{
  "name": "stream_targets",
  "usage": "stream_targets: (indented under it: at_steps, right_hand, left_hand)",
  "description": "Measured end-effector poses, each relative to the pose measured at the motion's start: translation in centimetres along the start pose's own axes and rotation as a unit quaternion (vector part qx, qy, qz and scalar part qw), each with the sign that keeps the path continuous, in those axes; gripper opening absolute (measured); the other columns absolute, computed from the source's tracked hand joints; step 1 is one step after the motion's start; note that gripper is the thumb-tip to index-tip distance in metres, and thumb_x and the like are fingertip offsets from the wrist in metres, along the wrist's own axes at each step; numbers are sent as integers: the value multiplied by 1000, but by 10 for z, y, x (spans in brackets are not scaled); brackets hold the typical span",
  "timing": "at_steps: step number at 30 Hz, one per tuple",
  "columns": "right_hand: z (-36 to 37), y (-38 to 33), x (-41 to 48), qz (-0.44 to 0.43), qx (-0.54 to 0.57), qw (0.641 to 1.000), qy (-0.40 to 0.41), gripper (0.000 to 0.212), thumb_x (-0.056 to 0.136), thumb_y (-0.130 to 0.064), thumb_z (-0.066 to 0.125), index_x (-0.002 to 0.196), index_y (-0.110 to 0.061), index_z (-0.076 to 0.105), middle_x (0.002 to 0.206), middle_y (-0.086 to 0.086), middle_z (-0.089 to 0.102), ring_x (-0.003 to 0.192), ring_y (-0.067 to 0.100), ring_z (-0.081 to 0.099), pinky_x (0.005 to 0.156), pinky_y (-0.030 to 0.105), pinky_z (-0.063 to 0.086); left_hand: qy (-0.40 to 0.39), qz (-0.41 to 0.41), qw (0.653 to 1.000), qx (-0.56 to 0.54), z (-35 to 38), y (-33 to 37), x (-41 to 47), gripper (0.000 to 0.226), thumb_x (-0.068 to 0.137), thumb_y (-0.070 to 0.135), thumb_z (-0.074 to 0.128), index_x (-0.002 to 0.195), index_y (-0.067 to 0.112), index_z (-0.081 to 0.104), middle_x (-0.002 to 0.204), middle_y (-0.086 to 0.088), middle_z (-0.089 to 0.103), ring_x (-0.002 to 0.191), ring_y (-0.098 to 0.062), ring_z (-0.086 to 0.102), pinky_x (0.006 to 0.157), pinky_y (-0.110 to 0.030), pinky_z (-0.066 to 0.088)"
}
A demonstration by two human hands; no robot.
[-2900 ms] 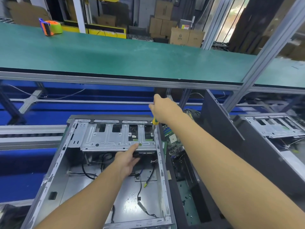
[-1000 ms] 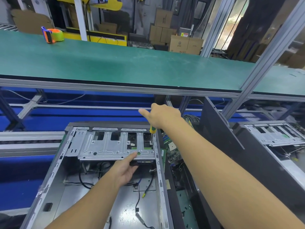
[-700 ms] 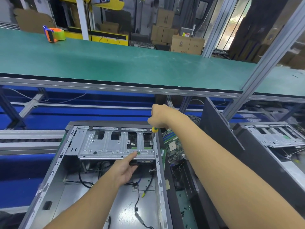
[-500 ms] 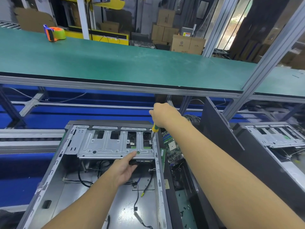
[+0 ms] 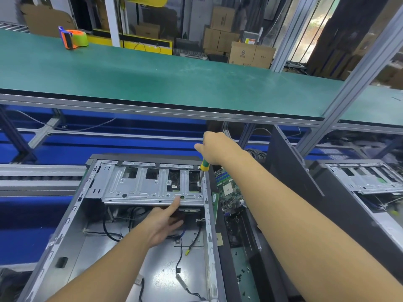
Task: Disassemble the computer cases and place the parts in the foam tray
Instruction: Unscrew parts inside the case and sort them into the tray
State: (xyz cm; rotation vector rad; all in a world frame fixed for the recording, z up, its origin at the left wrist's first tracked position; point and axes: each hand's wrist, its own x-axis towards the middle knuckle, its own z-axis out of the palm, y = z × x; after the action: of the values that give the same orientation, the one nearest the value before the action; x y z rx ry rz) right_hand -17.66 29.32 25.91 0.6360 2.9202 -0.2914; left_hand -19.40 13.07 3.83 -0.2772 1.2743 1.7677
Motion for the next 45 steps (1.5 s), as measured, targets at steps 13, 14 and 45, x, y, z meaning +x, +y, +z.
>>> stream_targets:
  at_steps: [13,14,45]
  right_hand:
    - [-5,2,-2,-29,41,999,-10,22,93,-6,50,114,-7,57,115,15,58,101,33,54,83,42,51]
    - [-7,2,-3,-30,43,999,-8,21,93,-7,50,113,-9,56,117,14,57,104,34,54,86,43,52]
    - [-10,102,-74,121,62,990,43,20,97,-11,53,116,-6,52,125,17,52,113,35,47,97,42,40]
  left_hand:
    - [-48,161,819,549,51,97,-36,23,95,33,63,84,15,57,61,2,58,52,-13,50,47,-24,40]
    - [-12,202,817,540,56,99,-33,16,94,29,63,86,15,59,65,1,59,55,-14,51,48,-23,40]
    - [-301,179,594,724,191,-62,-2,22,97,25,60,114,22,73,101,6,73,94,-14,66,88,-26,47]
